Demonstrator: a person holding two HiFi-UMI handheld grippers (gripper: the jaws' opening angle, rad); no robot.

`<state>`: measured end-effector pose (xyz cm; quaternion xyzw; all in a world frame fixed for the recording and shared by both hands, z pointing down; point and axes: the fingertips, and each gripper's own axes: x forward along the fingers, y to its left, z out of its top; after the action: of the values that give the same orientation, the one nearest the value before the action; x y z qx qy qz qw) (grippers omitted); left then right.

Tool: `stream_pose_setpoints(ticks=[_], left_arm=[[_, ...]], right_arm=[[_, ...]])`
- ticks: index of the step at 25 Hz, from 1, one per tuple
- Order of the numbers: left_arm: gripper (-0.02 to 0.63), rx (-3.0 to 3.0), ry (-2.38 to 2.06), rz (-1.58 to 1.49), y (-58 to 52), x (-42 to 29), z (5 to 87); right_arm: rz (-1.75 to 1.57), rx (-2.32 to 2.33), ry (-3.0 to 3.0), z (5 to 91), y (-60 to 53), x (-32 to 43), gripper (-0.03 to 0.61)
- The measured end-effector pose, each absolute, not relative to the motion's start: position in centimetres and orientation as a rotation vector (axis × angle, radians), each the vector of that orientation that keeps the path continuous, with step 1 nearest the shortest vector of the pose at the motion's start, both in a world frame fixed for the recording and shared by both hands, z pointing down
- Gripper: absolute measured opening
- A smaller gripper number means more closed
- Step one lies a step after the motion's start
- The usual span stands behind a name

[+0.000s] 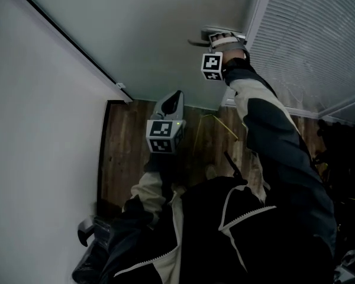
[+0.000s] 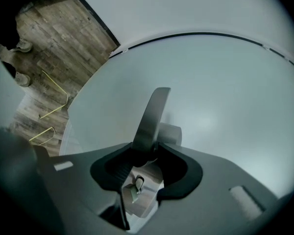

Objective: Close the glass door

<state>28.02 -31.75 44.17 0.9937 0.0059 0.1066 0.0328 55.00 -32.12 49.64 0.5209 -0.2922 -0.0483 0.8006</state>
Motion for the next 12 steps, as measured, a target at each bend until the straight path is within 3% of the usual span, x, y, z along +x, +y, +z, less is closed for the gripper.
stream_pose_setpoints(ticks=[12], left_arm=[[0.000,3.122,-0.055,0.309,-32.0,26.9,43.4]], right_arm=[[-0.062,1.095,-0.585,50.2,-33.5,61.7,0.155]])
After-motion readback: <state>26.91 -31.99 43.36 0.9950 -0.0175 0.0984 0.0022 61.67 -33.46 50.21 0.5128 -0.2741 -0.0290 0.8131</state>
